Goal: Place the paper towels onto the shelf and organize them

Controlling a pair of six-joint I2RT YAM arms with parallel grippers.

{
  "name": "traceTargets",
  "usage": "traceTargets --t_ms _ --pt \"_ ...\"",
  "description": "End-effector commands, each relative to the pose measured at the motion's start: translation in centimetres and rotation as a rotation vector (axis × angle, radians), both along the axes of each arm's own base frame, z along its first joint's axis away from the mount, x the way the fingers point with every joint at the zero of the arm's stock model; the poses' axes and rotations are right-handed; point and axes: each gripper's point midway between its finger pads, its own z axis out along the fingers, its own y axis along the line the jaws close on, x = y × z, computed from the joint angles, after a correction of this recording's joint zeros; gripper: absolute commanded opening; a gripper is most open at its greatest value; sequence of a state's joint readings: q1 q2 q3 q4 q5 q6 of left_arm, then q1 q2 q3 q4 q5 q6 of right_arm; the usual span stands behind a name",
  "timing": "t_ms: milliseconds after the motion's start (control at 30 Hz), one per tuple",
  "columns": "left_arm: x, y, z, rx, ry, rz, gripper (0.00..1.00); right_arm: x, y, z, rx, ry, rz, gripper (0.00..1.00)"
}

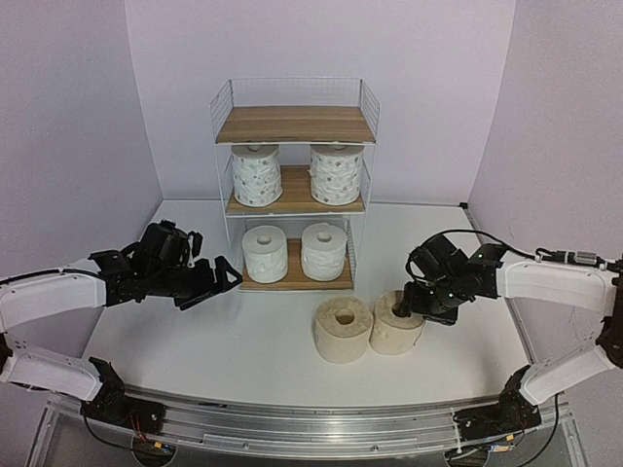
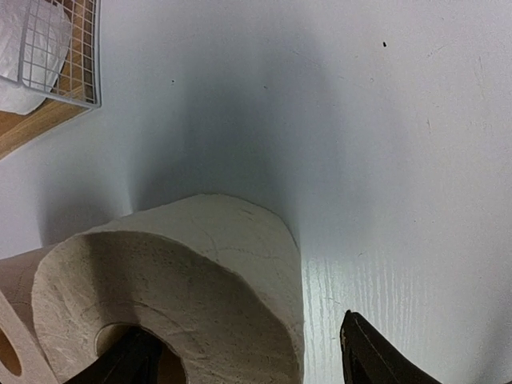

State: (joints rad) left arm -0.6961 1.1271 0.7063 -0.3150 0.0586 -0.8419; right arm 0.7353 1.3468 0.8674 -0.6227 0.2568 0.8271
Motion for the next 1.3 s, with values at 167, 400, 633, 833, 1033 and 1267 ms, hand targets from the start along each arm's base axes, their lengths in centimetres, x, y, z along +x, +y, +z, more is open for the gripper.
traceTargets --t_ms 167,400,633,833,1033,1267 --pt "-1.2 -2.9 3.2 -0.033 -0.176 -0.163 0.99 0.1 0.4 -0.5 0.017 0.012 -0.009 0.43" --pt "-2.9 -5.2 5.0 -0.062 -0.270 -0.313 1.00 -0.9 0.6 1.6 0.049 0.042 0.022 0.28" --pt "-6.1 -10.3 7.8 -0.032 -0.436 -0.528 1.00 -3.1 0.8 4.9 0.070 0.134 0.078 0.27" --pt "-9.1 -15.3 9.8 -0.027 -0.556 -0.702 1.00 -5.5 3.0 7.6 0.193 0.254 0.164 0.26" --pt "-11.4 -19.8 9.7 0.015 -0.622 -0.811 1.00 -6.3 3.2 10.4 0.206 0.294 0.176 0.25" --pt "-12.3 -24.0 9.3 0.013 -0.643 -0.872 1.00 -6.6 4.0 12.4 0.237 0.317 0.211 0.24"
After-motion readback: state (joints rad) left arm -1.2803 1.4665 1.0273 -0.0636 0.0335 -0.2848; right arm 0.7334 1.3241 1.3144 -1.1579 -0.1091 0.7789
